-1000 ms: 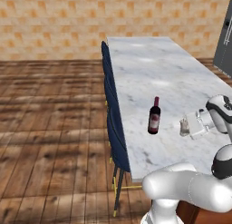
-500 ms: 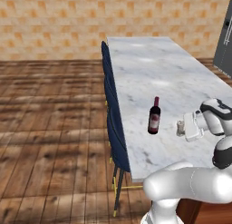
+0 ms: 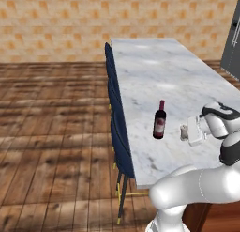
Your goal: Get the candle and the wine from the cabinet and move them to the dining counter.
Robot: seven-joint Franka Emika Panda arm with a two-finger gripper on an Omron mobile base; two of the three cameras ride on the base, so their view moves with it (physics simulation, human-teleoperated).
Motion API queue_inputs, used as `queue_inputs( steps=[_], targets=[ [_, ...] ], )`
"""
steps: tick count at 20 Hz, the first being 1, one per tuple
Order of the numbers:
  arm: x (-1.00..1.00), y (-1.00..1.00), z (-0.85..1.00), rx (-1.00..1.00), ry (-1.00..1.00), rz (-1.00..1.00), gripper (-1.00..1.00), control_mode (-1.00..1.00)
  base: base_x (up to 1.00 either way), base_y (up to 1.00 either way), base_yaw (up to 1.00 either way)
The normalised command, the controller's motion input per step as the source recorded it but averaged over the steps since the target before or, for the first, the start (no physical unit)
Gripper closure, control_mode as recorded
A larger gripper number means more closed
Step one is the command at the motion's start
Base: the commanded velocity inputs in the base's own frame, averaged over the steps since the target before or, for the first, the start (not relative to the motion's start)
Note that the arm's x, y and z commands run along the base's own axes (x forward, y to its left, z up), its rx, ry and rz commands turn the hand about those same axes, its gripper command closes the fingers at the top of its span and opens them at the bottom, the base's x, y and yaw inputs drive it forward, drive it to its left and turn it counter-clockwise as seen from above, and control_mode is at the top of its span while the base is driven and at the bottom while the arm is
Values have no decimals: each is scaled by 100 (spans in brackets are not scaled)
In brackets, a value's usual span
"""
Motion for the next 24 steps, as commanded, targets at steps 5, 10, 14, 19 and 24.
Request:
queue_inputs(
  steps=[5, 10, 14, 19, 24],
  targets=[
    [30, 0, -21, 0, -1, 0, 100, -100, 0, 0, 0],
    [28, -3, -11, 1, -1, 2, 100, -100, 0, 0, 0],
    [25, -1, -15, 2, 0, 2, 100, -100, 0, 0, 0],
    [21, 0, -19, 3, 0, 3, 100, -100, 0, 0, 0],
    [21, -2, -20, 3, 0, 5, 100, -100, 0, 0, 0]
  ],
)
